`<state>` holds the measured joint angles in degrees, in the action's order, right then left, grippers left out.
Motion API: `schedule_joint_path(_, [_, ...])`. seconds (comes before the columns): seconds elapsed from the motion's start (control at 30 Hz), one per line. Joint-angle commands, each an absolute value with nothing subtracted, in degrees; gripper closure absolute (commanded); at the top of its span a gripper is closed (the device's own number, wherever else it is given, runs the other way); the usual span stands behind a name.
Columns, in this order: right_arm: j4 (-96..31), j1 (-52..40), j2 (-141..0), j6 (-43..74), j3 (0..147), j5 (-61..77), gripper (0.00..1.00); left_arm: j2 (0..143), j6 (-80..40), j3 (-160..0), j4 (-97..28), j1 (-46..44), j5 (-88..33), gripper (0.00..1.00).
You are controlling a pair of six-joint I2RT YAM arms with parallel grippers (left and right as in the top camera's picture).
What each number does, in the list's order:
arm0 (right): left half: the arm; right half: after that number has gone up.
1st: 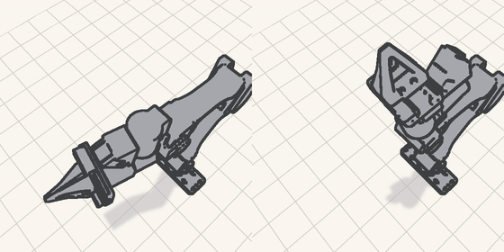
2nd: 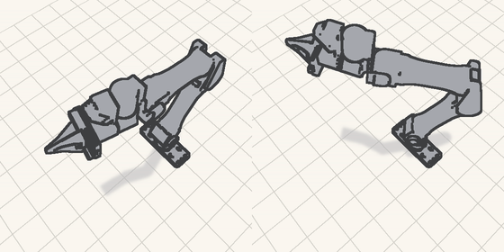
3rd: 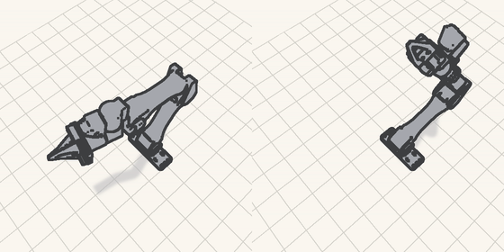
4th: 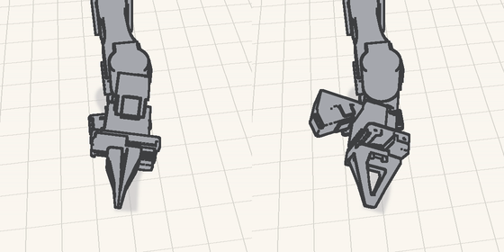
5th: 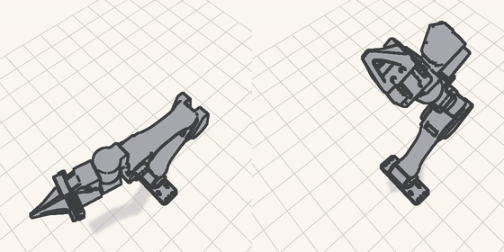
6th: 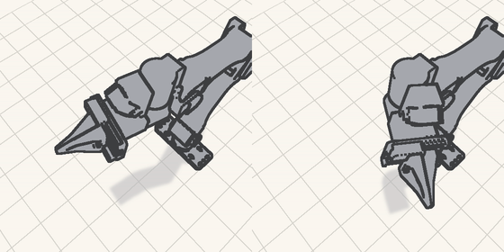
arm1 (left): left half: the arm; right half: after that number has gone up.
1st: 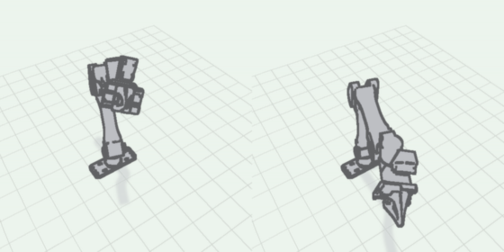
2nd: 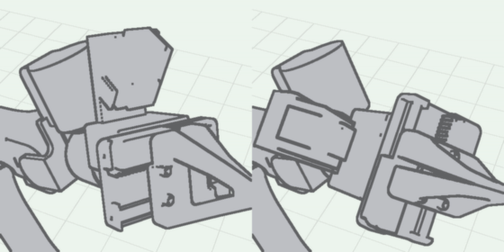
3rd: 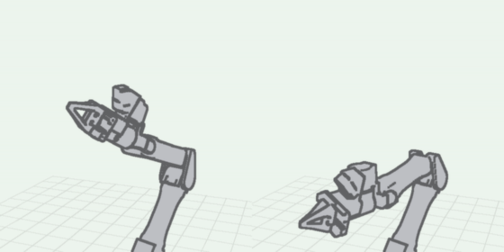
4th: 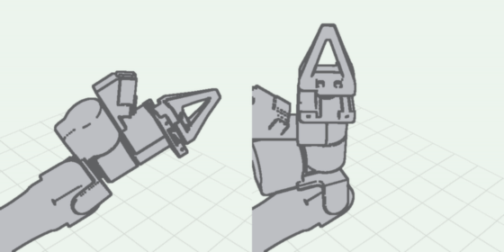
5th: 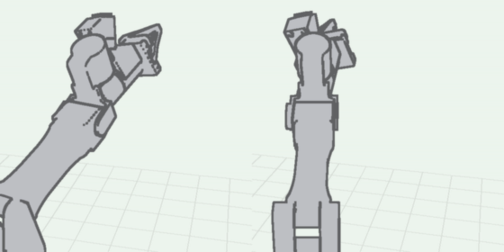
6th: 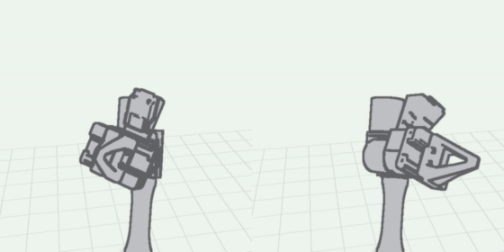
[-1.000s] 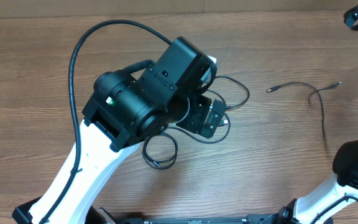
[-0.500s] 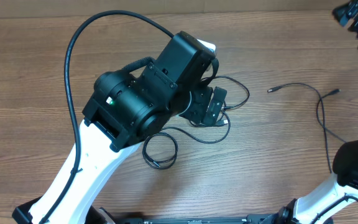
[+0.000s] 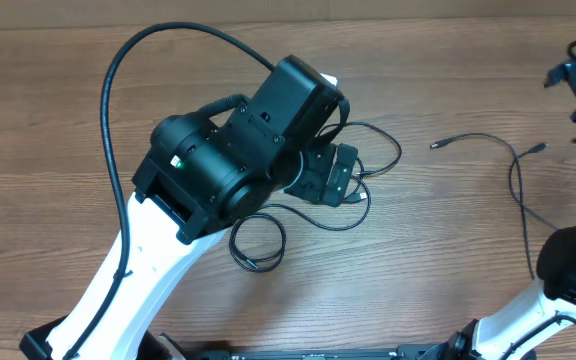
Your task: Untangle cables
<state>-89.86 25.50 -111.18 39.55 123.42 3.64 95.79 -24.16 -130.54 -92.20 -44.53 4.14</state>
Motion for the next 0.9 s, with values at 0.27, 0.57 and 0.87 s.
schedule_joint_path(0.27, [-89.23,26.17,-110.54,53.71,123.7,-3.18,0.0,95.46,-27.9,-131.37,-93.12,-44.27,4.86,0.0])
schedule_joint_path(0.57, [-97.08,26.44,-111.96,60.73,123.68,-6.37,0.0,95.46,-27.86,-131.37,-92.25,-44.27,5.1,0.0])
schedule_joint_path(0.87, [-93.56,26.81,-112.27,67.55,118.89,-5.3,0.0,95.46,-27.88,-131.37,-91.9,-44.27,5.65,0.01])
